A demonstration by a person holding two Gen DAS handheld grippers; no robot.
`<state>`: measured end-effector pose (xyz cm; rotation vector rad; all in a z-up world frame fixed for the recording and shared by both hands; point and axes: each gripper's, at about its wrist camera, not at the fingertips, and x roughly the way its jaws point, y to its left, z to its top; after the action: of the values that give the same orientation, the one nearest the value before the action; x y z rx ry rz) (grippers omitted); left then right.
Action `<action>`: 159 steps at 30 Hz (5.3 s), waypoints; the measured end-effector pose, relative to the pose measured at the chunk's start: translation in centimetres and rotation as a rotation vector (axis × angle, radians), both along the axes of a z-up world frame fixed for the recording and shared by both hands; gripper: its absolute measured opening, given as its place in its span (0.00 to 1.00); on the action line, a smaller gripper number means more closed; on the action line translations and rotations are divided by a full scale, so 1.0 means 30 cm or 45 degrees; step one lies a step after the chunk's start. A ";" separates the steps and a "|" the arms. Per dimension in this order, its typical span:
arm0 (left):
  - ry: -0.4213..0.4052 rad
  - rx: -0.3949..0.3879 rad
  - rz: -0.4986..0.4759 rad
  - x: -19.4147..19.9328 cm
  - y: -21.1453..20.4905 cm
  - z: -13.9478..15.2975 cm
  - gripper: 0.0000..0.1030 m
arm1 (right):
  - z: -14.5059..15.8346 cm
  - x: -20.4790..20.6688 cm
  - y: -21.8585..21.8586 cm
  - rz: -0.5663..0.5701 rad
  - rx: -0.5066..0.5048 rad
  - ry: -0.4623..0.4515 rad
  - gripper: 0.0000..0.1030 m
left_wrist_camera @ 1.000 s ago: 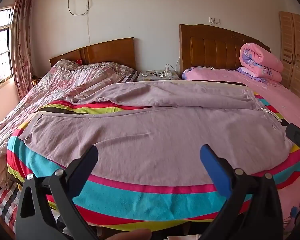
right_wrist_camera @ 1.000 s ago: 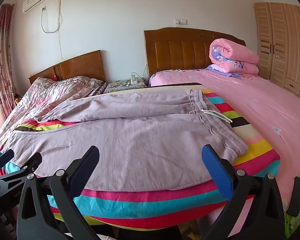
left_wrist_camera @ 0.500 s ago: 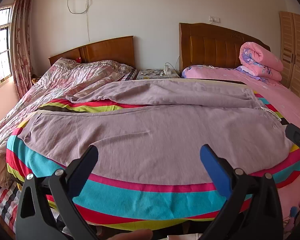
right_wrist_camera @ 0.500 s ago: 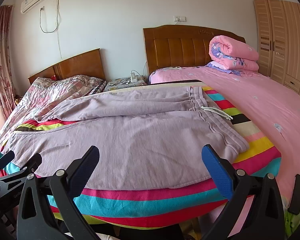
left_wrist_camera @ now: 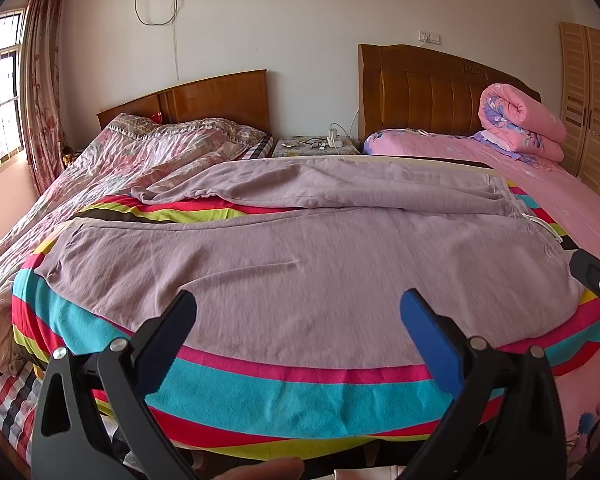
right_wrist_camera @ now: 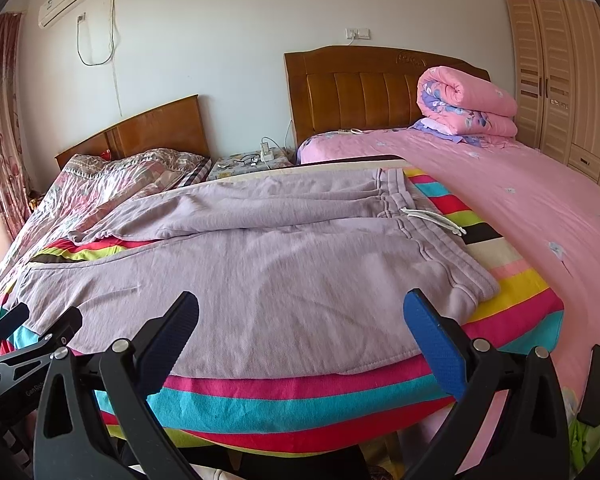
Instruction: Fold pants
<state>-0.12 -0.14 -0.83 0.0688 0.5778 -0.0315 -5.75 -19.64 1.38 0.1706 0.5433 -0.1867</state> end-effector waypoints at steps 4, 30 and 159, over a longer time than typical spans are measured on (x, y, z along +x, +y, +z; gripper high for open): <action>0.000 0.000 0.000 0.000 0.000 0.000 0.99 | -0.001 0.004 0.000 0.001 0.004 0.004 0.96; 0.004 0.000 0.001 0.002 0.000 0.001 0.99 | -0.012 0.003 -0.002 0.010 0.016 0.025 0.96; 0.419 -0.831 -0.214 1.330 0.250 0.011 0.07 | -0.090 0.780 -0.660 0.106 1.004 0.005 0.11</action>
<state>39.78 7.36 -0.49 -0.5317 0.8644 -0.3980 17.64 -39.43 -1.31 0.9125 0.6052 0.1187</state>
